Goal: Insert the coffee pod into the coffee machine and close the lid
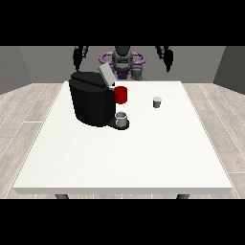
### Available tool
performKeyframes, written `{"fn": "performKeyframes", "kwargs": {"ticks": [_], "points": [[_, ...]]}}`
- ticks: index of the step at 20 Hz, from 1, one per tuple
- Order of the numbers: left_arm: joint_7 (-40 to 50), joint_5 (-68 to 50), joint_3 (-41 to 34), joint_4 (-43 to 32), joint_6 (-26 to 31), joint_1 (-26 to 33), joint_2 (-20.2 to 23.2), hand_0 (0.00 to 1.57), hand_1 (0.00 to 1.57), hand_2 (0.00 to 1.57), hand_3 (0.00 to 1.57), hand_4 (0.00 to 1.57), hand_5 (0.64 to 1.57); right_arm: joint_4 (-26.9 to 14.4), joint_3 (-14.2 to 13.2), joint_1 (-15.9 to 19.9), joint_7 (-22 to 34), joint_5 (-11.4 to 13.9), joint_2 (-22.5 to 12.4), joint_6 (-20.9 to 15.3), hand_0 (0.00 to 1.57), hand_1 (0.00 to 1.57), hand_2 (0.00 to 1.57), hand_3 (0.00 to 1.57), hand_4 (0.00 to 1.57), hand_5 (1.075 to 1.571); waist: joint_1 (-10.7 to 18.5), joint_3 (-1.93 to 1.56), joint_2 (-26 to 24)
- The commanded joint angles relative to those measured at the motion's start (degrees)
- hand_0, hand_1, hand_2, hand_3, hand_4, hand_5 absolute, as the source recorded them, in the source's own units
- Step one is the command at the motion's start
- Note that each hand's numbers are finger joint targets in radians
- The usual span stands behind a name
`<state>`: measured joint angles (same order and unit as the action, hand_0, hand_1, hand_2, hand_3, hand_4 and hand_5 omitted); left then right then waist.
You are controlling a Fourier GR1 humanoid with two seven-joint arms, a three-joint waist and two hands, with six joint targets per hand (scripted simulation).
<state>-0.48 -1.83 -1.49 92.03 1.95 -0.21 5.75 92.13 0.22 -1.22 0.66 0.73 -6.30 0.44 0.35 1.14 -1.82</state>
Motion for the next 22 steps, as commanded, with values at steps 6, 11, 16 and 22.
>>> {"fn": "performKeyframes", "kwargs": {"ticks": [6, 11, 16, 22], "points": [[-7.9, 10.4, 5.1, -1.9, 8.0, 3.4, 10.3, 0.00, 0.00, 0.00, 0.00, 0.00, 1.571, -0.4, 0.8, -1.0, 1.9, -1.1, 2.0, 0.1, 0.00, 0.00, 0.00, 0.00, 0.00, 1.571, -1.1, -1.12, -0.6], [-3.8, 11.4, -1.3, -5.9, 11.9, -9.6, 20.8, 0.00, 0.00, 0.00, 0.00, 0.00, 1.571, -2.8, -0.9, 6.8, -3.0, 7.8, 2.1, -9.2, 0.00, 0.00, 0.00, 0.00, 0.00, 1.571, -3.5, -1.14, 9.1], [-3.5, 17.2, 0.5, -14.8, 10.8, -12.4, 20.5, 0.00, 0.00, 0.00, 0.00, 0.00, 1.571, -0.7, 4.6, 5.2, -2.0, 11.7, 5.0, -10.5, 0.00, 0.00, 0.00, 0.00, 0.00, 1.571, -7.3, -1.13, 9.2], [-6.2, 21.4, -0.9, -26.2, 10.8, -18.9, 23.2, 0.00, 0.00, 0.00, 0.00, 0.00, 1.571, 1.0, 4.8, 9.5, 0.9, 10.2, 6.2, -9.8, 0.00, 0.00, 0.00, 0.00, 0.00, 1.571, -10.3, -1.11, 13.9]]}}
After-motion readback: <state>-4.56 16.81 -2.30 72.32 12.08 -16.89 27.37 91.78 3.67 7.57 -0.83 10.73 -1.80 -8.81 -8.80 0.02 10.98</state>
